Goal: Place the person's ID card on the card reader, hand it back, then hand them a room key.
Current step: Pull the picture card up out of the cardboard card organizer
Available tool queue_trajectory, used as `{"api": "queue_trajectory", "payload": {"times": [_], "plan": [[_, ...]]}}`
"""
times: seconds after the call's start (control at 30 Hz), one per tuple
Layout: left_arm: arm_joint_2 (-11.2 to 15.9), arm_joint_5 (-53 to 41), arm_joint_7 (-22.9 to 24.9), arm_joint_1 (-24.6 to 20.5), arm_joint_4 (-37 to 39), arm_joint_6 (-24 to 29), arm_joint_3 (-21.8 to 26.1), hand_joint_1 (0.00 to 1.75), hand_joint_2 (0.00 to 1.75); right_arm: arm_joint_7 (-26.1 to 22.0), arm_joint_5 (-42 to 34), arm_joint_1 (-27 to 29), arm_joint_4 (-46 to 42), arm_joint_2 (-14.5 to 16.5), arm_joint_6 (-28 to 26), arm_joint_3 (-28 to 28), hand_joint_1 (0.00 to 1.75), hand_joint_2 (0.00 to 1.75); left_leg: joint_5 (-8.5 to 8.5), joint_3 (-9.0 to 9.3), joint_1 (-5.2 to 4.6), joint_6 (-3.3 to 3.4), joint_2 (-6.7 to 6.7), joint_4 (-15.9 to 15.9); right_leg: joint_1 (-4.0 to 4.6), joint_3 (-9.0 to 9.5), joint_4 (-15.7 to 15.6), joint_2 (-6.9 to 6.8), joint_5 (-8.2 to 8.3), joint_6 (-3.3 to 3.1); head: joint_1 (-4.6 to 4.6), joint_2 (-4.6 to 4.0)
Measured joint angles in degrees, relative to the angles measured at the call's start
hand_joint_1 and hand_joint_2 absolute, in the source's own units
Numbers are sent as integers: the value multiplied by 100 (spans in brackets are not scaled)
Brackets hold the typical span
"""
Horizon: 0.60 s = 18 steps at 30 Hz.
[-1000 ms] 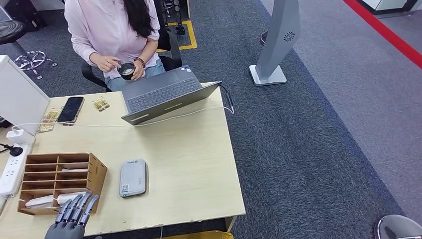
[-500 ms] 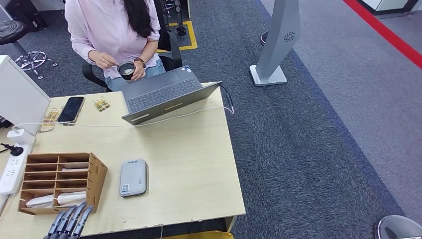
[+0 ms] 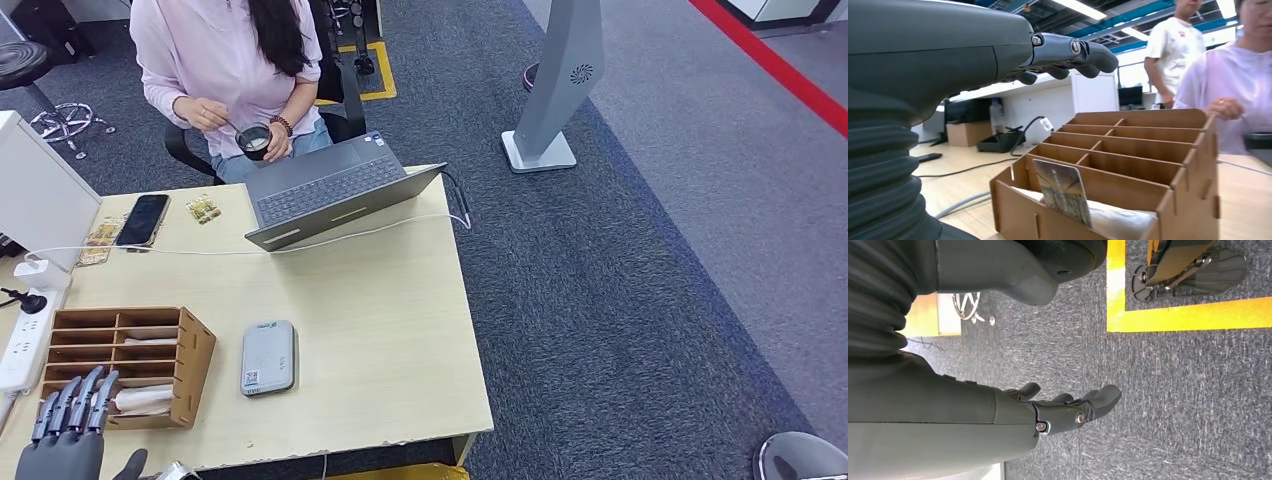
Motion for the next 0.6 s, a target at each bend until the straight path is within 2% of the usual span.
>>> {"api": "queue_trajectory", "payload": {"times": [0.27,0.6], "plan": [[-234,-229,13,-202,209,-204,242,0,175,61,29,-7,5,0,5,85,0,175,0,0,0,0,0,0,0,0,0,0,0,0,0,0],[-339,-250,15,-282,319,-238,382,0,175,63,30,-8,9,0,7,99,0,175,0,0,1,0,0,0,1,0,0,1,0,0,0,0]]}}
